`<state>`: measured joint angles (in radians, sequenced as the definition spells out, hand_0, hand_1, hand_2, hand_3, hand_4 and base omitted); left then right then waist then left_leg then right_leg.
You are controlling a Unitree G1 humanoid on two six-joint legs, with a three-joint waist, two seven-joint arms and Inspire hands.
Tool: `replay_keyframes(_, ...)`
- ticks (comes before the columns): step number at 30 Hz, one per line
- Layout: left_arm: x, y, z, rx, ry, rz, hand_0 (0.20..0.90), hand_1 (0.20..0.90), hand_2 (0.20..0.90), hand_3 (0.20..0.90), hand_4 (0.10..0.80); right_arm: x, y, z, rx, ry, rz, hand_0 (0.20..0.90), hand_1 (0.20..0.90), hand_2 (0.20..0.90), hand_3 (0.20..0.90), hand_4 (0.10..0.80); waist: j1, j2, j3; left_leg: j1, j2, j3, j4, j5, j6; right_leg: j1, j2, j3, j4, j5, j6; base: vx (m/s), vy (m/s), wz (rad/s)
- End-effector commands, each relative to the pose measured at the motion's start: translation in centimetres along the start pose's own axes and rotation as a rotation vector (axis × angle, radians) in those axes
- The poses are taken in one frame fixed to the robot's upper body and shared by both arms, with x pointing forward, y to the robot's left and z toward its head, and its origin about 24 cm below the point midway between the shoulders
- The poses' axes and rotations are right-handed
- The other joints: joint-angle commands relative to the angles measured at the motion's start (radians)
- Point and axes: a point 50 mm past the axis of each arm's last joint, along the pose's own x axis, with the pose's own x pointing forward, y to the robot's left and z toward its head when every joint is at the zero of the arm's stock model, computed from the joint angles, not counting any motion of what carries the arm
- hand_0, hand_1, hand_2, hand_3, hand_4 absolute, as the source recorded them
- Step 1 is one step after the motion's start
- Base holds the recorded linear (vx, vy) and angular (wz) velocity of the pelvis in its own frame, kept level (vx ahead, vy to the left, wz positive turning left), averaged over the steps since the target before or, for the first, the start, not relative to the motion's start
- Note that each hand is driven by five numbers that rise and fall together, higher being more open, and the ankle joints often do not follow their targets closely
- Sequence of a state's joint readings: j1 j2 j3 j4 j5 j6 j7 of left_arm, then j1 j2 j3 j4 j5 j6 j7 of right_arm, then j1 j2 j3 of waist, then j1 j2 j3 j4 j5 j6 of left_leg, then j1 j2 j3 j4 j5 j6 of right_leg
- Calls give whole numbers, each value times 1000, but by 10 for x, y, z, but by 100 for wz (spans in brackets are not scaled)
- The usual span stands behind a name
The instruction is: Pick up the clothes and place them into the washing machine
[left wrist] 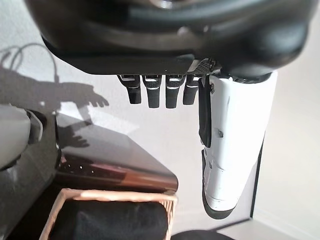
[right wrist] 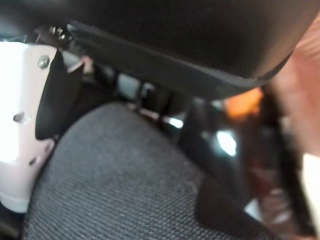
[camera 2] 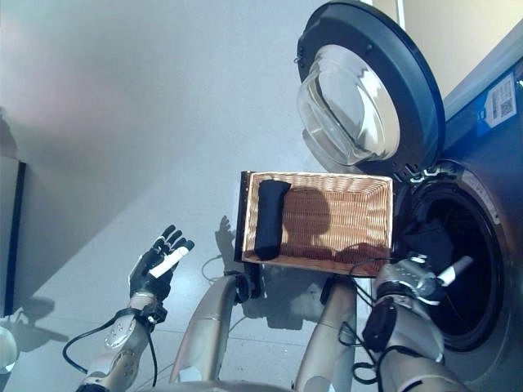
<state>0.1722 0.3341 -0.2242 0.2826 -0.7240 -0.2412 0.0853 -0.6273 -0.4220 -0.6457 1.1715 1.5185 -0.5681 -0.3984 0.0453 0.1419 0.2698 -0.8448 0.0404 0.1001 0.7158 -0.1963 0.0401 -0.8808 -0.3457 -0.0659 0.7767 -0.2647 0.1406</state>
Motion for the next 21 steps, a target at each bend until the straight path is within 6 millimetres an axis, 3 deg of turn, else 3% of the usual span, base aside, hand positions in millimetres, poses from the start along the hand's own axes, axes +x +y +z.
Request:
replay_keyframes(1, 0, 5, 20, 58, -88, -35, 900, 900, 900, 900, 800, -1, 72, 64, 73, -236, 161, 200, 200, 200, 200, 300, 12, 21, -25, 29, 13, -46, -24, -24, -68, 35, 39, 26, -22, 95, -17, 6, -6, 6)
replay_keyframes(6, -1, 2, 20, 63, -80, -60, 900, 900, 900, 900, 800, -5, 100, 90, 94, -294, 181, 200, 200, 200, 200, 300, 13, 32, -31, 28, 15, -42, -28, -15, -71, 27, 39, 31, -20, 98, -20, -4, -1, 0)
replay_keyframes(9, -2, 2, 19, 66, -74, -66, 900, 900, 900, 900, 800, -6, 107, 98, 83, -311, 178, 200, 200, 200, 200, 300, 13, 39, -29, 23, 18, -33, -36, 5, -68, 18, 38, 27, -26, 115, -26, 20, -3, -3)
replay_keyframes(14, -1, 2, 21, 67, -79, -60, 900, 900, 900, 900, 800, -4, 102, 95, 56, -307, 160, 200, 200, 200, 200, 300, 13, 43, -36, 25, 21, -40, -23, -20, -72, 14, 45, 39, -9, 94, -22, -9, -3, -7)
replay_keyframes(15, -1, 3, 21, 67, -80, -57, 900, 900, 900, 900, 800, -3, 100, 94, 41, -305, 157, 483, 483, 483, 483, 502, 12, 43, -31, 16, 24, -30, -24, 0, -68, 6, 41, 30, -13, 114, -28, 0, 0, 0)
replay_keyframes(16, -1, 3, 21, 67, -79, -54, 900, 900, 900, 900, 800, -1, 97, 93, 25, -302, 148, 900, 900, 900, 900, 800, 11, 42, -36, 21, 23, -38, -22, -14, -72, 10, 44, 37, -9, 101, -24, -100, 8, -2)
replay_keyframes(21, 0, 7, 22, 64, -81, -37, 900, 900, 900, 900, 800, 3, 87, 89, 5, -287, 112, 900, 900, 900, 900, 800, 12, 37, -44, 19, 23, -36, -25, -14, -72, 6, 45, 37, -10, 104, -26, 12, 0, 0)
